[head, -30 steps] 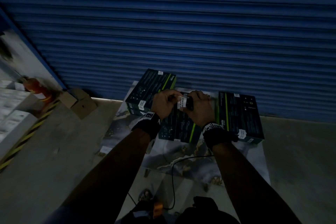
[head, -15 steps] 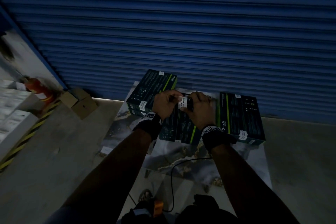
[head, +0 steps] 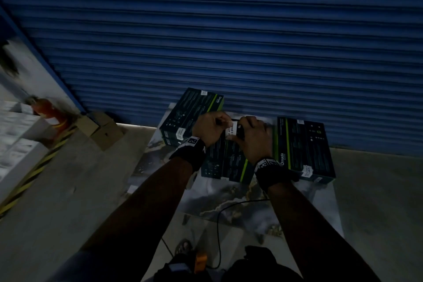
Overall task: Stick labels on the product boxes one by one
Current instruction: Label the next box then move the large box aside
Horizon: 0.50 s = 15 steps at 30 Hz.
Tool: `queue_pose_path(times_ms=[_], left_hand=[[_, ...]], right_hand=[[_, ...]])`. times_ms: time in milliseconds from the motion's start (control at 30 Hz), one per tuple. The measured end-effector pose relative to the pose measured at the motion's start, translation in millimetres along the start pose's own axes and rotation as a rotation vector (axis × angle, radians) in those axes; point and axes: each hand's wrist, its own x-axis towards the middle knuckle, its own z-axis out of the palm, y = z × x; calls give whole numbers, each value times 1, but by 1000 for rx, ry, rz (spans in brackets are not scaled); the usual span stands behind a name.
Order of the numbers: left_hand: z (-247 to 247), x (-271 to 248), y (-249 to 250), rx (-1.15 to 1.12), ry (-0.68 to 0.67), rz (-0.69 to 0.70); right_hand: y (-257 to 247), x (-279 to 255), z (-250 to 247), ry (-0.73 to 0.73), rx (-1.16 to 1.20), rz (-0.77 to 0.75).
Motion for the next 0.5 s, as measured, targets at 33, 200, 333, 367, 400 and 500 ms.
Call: queue_pose_path(times_ms=[33,200,333,367,400,500], left_hand=[[0,1,-1,8,0,0],[1,2,-5,27,-8,-27],[1,4,-7,35,-20,-37],[2,4,-8,46,-24,-42],[3,4,-10,61,-29,-46],[3,4,-12,88,-31,-59]], right_hand=[[1,1,-2,4,-6,-7],[3,-1,-1,57,-30,-19],[0,0,-1,23,-93,-7],[0,-2,-1,18,-113,-14],[0,-3,-1,13,-141,-24],[-3,-7,-1,2,-201,-37]])
